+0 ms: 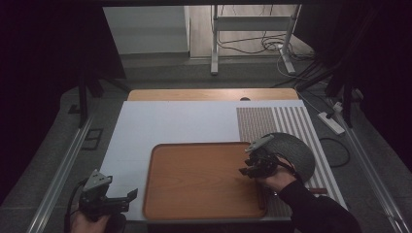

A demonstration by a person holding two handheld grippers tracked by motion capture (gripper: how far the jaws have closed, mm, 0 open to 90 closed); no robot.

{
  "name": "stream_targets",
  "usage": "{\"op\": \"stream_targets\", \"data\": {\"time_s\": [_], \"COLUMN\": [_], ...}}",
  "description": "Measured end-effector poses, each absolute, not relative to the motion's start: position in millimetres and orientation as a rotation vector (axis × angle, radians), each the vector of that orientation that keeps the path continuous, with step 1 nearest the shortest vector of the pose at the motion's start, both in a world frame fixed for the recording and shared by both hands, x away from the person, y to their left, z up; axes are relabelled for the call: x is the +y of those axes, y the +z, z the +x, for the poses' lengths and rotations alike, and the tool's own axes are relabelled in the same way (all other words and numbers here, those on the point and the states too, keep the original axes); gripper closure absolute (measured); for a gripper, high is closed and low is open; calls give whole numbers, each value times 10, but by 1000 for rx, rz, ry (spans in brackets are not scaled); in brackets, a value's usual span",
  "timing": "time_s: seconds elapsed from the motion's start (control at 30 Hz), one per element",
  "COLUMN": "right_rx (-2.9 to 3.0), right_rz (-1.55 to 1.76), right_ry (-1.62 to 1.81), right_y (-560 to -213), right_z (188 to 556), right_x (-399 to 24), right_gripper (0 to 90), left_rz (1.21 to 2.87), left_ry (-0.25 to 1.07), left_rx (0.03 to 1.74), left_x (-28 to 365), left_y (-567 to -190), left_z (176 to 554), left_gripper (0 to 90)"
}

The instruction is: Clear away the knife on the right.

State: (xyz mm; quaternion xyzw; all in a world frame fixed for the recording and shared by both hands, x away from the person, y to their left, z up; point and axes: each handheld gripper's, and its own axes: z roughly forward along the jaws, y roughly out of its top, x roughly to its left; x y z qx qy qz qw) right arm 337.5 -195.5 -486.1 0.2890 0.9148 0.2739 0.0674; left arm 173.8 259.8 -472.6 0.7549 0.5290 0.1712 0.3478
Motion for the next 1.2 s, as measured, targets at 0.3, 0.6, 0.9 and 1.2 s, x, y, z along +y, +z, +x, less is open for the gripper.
{"op": "stream_targets", "data": {"time_s": [0.3,0.6,0.9,1.2], "right_rx": [2701,2695,2675,2658], "right_rz": [874,893,916,938], "right_ry": [812,851,883,900], "right_y": [-4852,-4837,-4789,-4730], "right_z": [3355,3369,3358,3306], "right_x": [-1897,-1945,-2069,-2237], "right_gripper": [111,10,4,4], "left_rz": [1961,1960,1963,1962], "left_ry": [445,444,443,440], "left_rx": [1370,1371,1373,1375], "left_x": [2596,2596,2595,2597], "left_y": [-4726,-4726,-4728,-4729], "left_z": [1738,1739,1741,1744], "left_gripper": [18,18,18,17]}}
